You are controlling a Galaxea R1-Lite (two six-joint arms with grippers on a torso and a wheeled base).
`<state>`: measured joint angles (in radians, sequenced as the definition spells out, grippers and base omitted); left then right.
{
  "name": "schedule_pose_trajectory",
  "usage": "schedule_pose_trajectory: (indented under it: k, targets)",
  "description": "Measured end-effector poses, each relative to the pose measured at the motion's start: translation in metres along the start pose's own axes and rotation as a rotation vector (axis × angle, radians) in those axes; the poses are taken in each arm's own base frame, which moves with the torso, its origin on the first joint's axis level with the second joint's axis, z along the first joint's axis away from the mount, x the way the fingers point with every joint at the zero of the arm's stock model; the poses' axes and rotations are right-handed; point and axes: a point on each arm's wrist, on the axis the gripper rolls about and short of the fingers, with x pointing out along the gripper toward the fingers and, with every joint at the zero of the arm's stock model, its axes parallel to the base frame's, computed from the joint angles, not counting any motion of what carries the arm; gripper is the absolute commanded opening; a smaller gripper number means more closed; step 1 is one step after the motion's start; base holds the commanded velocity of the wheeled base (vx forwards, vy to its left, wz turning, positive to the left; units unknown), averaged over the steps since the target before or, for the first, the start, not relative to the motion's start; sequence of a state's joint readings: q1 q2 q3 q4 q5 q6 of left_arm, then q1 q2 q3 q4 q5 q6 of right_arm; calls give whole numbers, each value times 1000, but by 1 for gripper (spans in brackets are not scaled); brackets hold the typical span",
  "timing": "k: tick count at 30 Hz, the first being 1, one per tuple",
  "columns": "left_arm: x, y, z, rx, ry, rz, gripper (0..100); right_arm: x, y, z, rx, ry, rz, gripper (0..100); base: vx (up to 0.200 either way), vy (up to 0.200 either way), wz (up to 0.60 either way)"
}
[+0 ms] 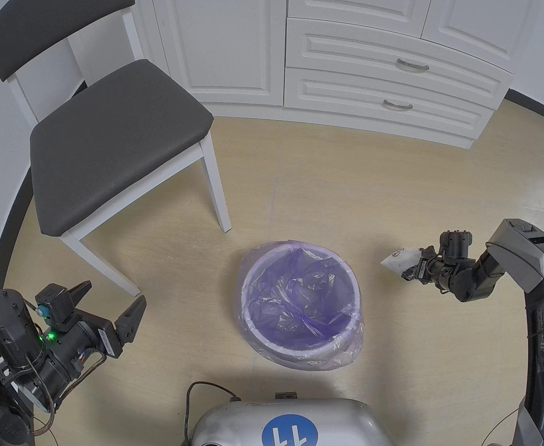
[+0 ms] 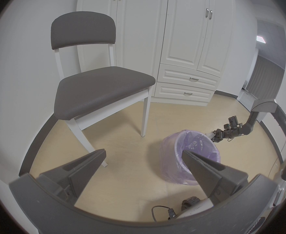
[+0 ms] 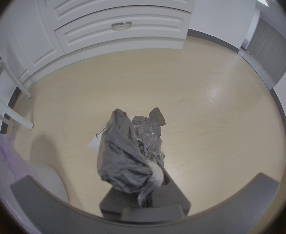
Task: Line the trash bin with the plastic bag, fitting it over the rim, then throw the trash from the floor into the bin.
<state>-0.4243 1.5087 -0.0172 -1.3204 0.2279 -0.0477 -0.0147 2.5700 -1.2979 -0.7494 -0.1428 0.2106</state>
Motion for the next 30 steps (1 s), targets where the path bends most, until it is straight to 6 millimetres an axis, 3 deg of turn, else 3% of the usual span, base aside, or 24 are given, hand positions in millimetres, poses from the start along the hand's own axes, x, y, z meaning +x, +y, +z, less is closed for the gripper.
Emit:
schedule_pose_trajectory:
  k: [7, 21, 26, 30]
  targets:
    - [-2, 0, 2, 23, -14, -2, 100, -41, 6, 18, -104, -65, 41, 0, 0, 0, 0]
    - [-14, 2, 13, 79, -87, -2, 100, -120, 26, 36, -375, -423, 101, 0, 0, 0, 0]
    - [-17, 3, 16, 89, -108, -2, 100, -142, 34, 36, -420, -541, 91, 0, 0, 0, 0]
    - [-21, 3, 19, 91, -129, -4, 100, -155, 44, 22, -475, -520, 108, 0, 0, 0, 0]
